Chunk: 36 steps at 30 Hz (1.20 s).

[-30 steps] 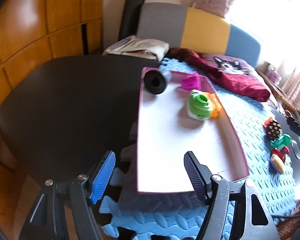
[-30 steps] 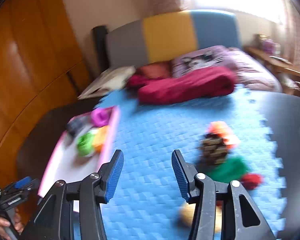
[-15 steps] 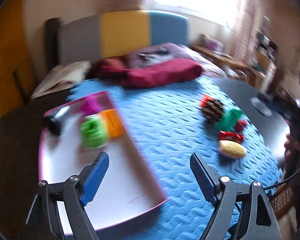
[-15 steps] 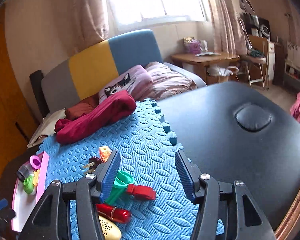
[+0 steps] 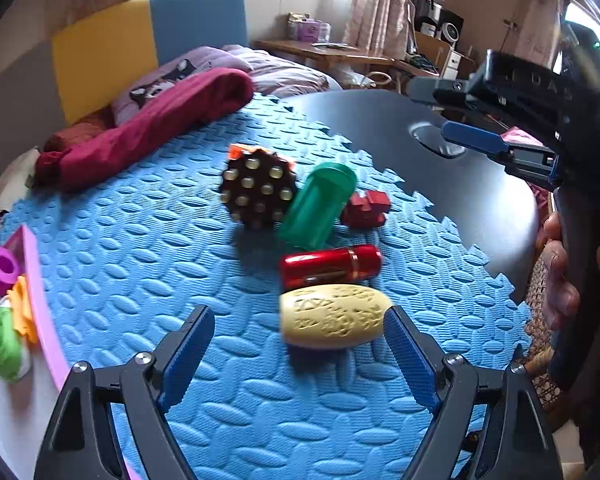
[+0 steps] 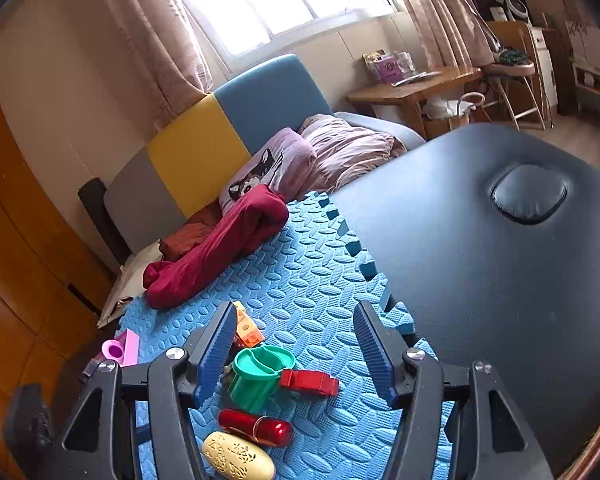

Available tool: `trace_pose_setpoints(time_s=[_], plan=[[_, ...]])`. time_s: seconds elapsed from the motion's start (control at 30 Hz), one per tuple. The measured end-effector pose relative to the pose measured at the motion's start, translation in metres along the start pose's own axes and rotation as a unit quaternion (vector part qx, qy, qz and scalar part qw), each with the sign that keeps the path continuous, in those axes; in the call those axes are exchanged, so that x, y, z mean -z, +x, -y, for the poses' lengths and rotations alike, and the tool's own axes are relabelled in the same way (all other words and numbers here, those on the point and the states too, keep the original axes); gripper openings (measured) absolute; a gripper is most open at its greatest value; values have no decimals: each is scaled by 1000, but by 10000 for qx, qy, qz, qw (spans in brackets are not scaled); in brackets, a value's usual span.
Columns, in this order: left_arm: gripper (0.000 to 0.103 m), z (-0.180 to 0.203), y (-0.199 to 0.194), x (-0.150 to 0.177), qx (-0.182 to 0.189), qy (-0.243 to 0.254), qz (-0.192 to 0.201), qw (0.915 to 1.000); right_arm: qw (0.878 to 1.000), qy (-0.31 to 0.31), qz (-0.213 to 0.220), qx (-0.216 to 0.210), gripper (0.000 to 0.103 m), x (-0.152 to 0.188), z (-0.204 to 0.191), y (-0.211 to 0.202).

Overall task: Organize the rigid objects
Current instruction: 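Reach the left gripper to the yellow patterned egg and close on it, then hold the yellow egg in the left gripper while the right grasps the brown peg holder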

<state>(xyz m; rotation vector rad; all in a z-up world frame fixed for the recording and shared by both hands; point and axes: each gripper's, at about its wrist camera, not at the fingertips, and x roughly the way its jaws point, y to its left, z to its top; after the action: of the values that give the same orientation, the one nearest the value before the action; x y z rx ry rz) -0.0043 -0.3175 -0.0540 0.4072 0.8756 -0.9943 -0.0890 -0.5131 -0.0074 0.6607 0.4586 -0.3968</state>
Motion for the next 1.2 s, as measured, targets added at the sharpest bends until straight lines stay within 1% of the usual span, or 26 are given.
trace_pose_setpoints(time_s=[0.07,0.37,0.43,0.47,0.53,0.57,0.67,0.73,0.87,0.97,1.03,1.1,1.2], plan=[[88,7,6,-1,56,40,-63,10000,10000,50,-7,-39,61,0,2,0],[88,20,31,-4,-75,186,-355,9992,9998,107,-55,-175,62,0,2,1],[88,20,37,-6,-57,132,-412,9990,9997,146,-70,-172,62,1,3,2],[88,19,39,-7,-40,103,-440,9990,9997,157,-75,-170,62,1,3,2],[79,16,44,-7,39,8,-528,9986,9997,153,-96,-153,62,1,3,3],[77,15,41,-5,-85,6,-405,9991,9997,143,-104,-139,62,1,3,3],[77,9,34,5,-93,-129,-267,9995,9998,77,-135,-137,62,2,1,4],[77,3,25,17,-246,-174,-164,9994,9997,29,-185,-139,62,3,-1,6],[77,-2,4,45,-513,-107,-10,9986,9989,-216,-372,-190,62,7,-10,12],[77,-9,-10,66,-498,-284,138,9983,9961,-575,-598,-286,62,13,-25,19],[77,-12,-16,75,-518,-372,208,9977,9924,-922,-744,-341,62,18,-39,24],[77,-11,-19,80,-630,-295,265,9972,9881,-1224,-840,-409,62,21,-56,28],[77,-14,-23,83,-595,-375,304,9971,9808,-1604,-993,-495,62,20,-84,42]])
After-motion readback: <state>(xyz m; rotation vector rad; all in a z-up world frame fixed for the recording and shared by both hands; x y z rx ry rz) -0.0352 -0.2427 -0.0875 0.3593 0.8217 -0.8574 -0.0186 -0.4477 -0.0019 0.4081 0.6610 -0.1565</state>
